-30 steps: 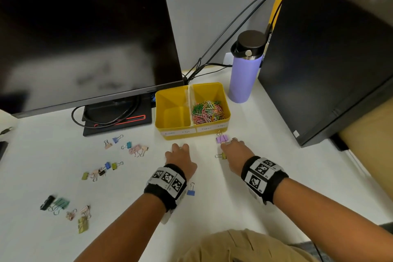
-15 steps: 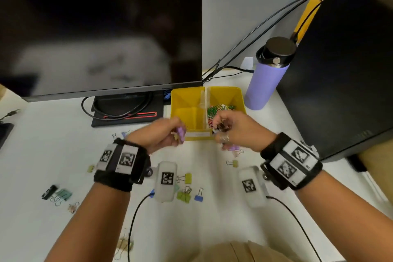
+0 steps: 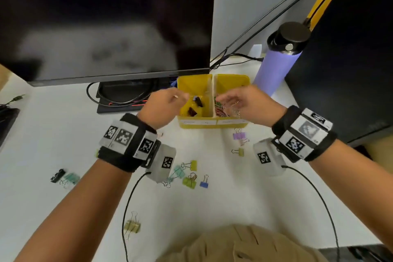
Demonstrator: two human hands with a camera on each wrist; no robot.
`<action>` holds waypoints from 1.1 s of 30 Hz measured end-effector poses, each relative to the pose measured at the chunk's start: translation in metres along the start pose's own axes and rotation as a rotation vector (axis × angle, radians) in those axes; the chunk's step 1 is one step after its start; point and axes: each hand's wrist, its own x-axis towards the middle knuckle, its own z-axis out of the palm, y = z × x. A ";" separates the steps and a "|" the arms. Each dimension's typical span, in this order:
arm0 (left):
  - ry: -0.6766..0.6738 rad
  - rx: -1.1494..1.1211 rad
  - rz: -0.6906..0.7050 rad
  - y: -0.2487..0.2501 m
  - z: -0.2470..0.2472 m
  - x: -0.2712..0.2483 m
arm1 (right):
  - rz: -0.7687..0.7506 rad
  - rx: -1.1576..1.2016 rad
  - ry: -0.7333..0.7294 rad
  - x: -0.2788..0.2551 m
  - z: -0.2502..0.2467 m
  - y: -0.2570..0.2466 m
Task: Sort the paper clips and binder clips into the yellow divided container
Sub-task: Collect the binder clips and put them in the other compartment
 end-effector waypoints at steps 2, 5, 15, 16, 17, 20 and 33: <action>0.036 0.123 0.033 -0.024 0.013 -0.027 | -0.041 -0.133 0.001 -0.026 0.005 0.019; -0.156 0.263 -0.177 -0.062 0.057 -0.066 | 0.031 -0.357 -0.069 -0.053 0.026 0.051; -0.282 0.500 -0.301 -0.065 0.153 -0.097 | 0.197 -0.511 -0.107 -0.066 0.084 0.075; -0.254 0.520 -0.289 -0.066 0.155 -0.097 | 0.207 -0.505 -0.112 -0.066 0.085 0.074; -0.214 0.529 -0.276 -0.068 0.154 -0.096 | 0.217 -0.484 -0.118 -0.064 0.085 0.074; -0.087 0.465 -0.220 -0.073 0.144 -0.095 | 0.213 -0.436 -0.177 -0.059 0.085 0.073; -0.057 -0.405 -0.394 -0.096 0.074 -0.085 | 0.260 -0.467 -0.246 -0.057 0.091 0.064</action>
